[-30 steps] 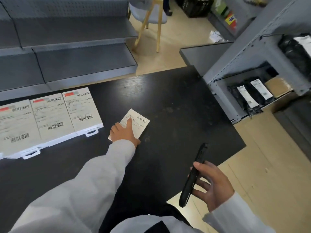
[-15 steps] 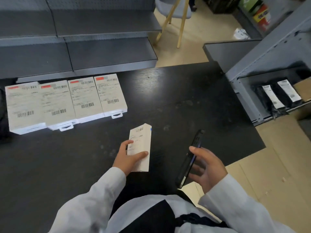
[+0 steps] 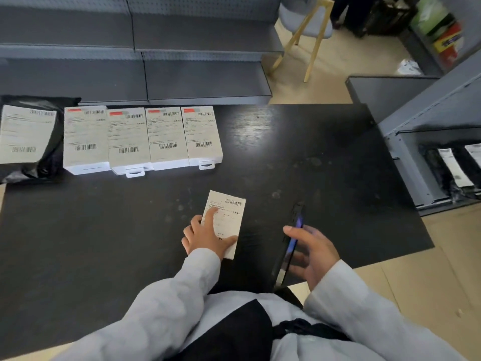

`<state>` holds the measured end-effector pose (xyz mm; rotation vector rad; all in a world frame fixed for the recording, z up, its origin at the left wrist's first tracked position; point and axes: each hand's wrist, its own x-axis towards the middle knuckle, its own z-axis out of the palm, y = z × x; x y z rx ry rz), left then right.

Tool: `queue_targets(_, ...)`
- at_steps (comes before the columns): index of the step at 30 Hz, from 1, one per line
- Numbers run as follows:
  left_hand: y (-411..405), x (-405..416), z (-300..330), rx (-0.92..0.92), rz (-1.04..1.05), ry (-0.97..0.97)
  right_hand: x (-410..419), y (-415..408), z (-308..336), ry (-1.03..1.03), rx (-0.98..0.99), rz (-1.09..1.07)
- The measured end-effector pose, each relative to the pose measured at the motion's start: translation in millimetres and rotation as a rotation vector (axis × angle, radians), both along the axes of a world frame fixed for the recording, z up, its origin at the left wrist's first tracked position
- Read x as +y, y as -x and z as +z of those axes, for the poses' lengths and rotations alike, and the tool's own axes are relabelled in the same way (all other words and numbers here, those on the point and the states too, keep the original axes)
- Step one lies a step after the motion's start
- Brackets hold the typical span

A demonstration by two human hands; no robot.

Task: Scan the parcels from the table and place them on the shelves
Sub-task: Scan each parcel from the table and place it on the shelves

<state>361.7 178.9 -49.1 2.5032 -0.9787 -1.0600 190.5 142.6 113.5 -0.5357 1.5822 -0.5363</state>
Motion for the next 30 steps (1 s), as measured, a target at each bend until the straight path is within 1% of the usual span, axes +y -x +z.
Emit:
queue_targets(2, -3, 1, 1, -0.023, -0.030, -0.014, 4, -2, -8, -0.057, 0.035, 0.033)
queue_targets(4, -9, 5, 3, -0.004, -0.011, -0.003, 7, -4, -13, -0.119, 0.043, 0.076)
queue_targets(9, -37, 28, -6, 0.018, 0.070, 0.006, 4, -2, -22, -0.273, -0.019, 0.166)
queue_targets(11, -46, 33, -9, 0.049, 0.180, 0.044, 1, -1, -27, -0.359, -0.042, 0.190)
queue_targets(14, -56, 36, -7, 0.117, 0.446, 0.150, -2, -4, -36, -0.441, -0.074, 0.219)
queue_targets(16, -58, 40, -5, 0.109, 0.534, 0.204, -3, -8, -41, -0.468, -0.110, 0.274)
queue_targets(18, -50, 44, -2, 0.112, 0.487, 0.208, -4, -15, -44, -0.502, -0.145, 0.362)
queue_targets(20, -32, 52, 1, 0.124, 0.329, 0.131, -5, -24, -46, -0.532, -0.167, 0.450)
queue_targets(22, -20, 61, -1, 0.082, 0.167, 0.074, -5, -31, -48, -0.564, -0.183, 0.514)
queue_targets(24, -23, 63, -8, 0.054, 0.134, 0.069, -6, -36, -49, -0.591, -0.177, 0.553)
queue_targets(26, -34, 57, -14, 0.107, 0.174, 0.071, -6, -38, -51, -0.610, -0.157, 0.588)
queue_targets(27, -41, 54, -16, 0.128, 0.161, 0.068, -5, -39, -52, -0.622, -0.149, 0.604)
queue_targets(30, -57, 44, -13, 0.099, -0.019, 0.089, 2, -42, -56, -0.647, -0.129, 0.627)
